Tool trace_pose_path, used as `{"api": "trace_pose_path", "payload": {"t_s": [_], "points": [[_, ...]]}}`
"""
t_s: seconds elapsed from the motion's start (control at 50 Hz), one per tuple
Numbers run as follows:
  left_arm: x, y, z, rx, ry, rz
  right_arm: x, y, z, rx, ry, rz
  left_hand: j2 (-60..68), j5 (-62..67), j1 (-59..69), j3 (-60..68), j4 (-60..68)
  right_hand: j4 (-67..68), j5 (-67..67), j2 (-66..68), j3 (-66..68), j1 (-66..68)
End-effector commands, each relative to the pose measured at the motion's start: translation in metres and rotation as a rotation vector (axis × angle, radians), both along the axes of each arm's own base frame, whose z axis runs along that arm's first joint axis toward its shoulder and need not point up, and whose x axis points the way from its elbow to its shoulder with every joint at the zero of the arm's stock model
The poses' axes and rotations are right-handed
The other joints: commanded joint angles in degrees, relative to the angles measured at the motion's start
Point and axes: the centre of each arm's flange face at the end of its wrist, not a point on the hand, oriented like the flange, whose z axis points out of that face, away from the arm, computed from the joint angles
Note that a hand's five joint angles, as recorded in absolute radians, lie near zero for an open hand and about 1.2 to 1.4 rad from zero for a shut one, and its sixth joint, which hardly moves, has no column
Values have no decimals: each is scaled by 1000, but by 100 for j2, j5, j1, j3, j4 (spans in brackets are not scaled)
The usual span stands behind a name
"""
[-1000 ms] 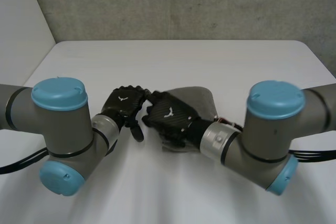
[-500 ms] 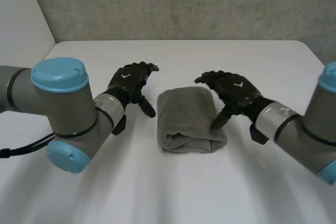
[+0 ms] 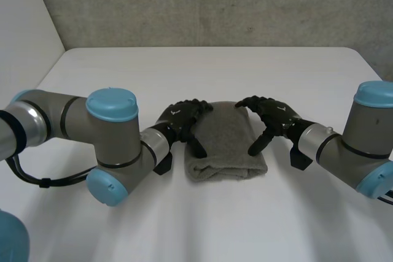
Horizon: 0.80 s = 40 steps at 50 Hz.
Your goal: Fold the towel.
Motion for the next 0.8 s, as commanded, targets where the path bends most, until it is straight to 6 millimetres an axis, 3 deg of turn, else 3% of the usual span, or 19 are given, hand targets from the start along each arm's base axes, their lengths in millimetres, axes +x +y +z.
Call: {"api": "trace_pose_path", "payload": {"t_s": [0.02,0.18,0.3,0.34,0.4,0.44,0.46,0.5,0.64,0.66,0.7,0.72,0.8], "points": [[6,-2,-11,25,-32,22,1,-6,-19,27,21,-5,-310,-258,-604,-246,-288,-342,-369,-469,-37,-374],[11,-2,-12,39,-41,34,-1,-4,-25,12,130,23,-327,-275,-621,-246,-288,-342,-369,-469,-37,-374],[13,-1,3,27,-28,37,-3,0,-6,-32,180,30,-344,-292,-638,-246,-288,-342,-369,-469,-37,-374],[13,0,13,13,-19,37,-4,2,17,-89,186,22,-361,-309,-655,-246,-288,-342,-369,-469,-37,-374],[16,4,28,-6,-8,37,-6,3,31,-123,192,10,-361,-309,-655,-246,-288,-342,-369,-469,-37,-374],[20,8,47,-32,6,40,-13,2,57,-201,223,-29,-361,-309,-655,-246,-288,-342,-369,-469,-37,-374],[20,8,47,-32,7,40,-13,2,57,-201,223,-30,-361,-309,-655,-246,-288,-342,-369,-469,-37,-374],[22,11,55,-41,12,40,-20,4,81,-281,285,-65,-361,-309,-655,-246,-288,-342,-369,-469,-37,-374],[52,7,97,-113,24,170,-31,9,121,-429,402,-144,-366,-314,-659,-246,-288,-342,-369,-469,-37,-374],[52,7,97,-114,24,171,-33,10,129,-449,404,-166,-366,-314,-659,-246,-288,-342,-369,-469,-37,-374],[61,5,120,-183,26,223,-34,11,137,-468,397,-187,-366,-314,-659,-246,-288,-342,-369,-469,-37,-374],[61,5,120,-183,26,223,-34,11,137,-468,397,-187,-366,-314,-659,-246,-288,-342,-369,-469,-37,-374],[70,6,153,-292,11,280,-36,16,159,-500,347,-239,-366,-314,-659,-246,-288,-342,-369,-469,-37,-374]]}}
